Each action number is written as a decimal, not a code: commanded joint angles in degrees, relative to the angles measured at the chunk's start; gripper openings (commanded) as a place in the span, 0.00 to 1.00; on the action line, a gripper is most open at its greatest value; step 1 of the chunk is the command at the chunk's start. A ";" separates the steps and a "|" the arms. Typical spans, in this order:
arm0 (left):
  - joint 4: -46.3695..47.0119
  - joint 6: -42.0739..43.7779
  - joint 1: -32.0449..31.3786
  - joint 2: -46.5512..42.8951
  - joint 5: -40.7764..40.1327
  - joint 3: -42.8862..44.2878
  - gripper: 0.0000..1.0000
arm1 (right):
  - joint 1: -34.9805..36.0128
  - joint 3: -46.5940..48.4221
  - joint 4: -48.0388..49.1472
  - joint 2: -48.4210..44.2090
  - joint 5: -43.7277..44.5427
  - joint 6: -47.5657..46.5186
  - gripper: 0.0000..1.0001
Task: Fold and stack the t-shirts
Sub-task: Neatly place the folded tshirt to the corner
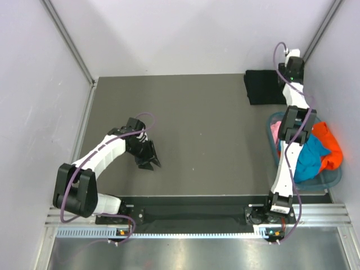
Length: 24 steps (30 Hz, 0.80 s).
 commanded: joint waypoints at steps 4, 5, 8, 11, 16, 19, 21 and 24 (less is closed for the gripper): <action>0.44 5.12 -0.17 -5.87 0.98 3.39 0.46 | 4.11 -6.81 -14.20 -25.37 0.10 10.50 0.71; 0.71 5.73 -0.17 -6.58 0.72 3.22 0.46 | 5.86 -10.74 -16.66 -27.74 -1.05 11.73 0.71; 2.46 6.61 -0.17 -9.56 1.07 2.60 0.47 | 10.16 -18.74 -20.27 -36.45 -4.04 13.67 0.74; 4.13 6.97 -0.17 -12.38 0.81 2.16 0.48 | 15.86 -28.65 -23.36 -44.62 -8.16 16.47 0.76; 9.84 4.86 -0.17 -15.55 1.50 0.76 0.56 | 23.27 -45.81 -22.23 -59.21 -18.07 26.22 0.82; 15.11 2.49 -0.08 -16.25 2.13 -0.47 0.61 | 27.40 -60.40 -15.93 -68.44 -20.57 33.08 0.93; 17.05 1.17 -0.08 -15.99 1.42 -0.83 0.63 | 28.99 -71.21 -13.62 -75.62 -20.66 38.61 1.00; 19.42 -0.33 -0.08 -15.99 -0.51 -1.70 0.65 | 29.08 -86.59 -4.31 -85.99 -22.85 47.05 1.00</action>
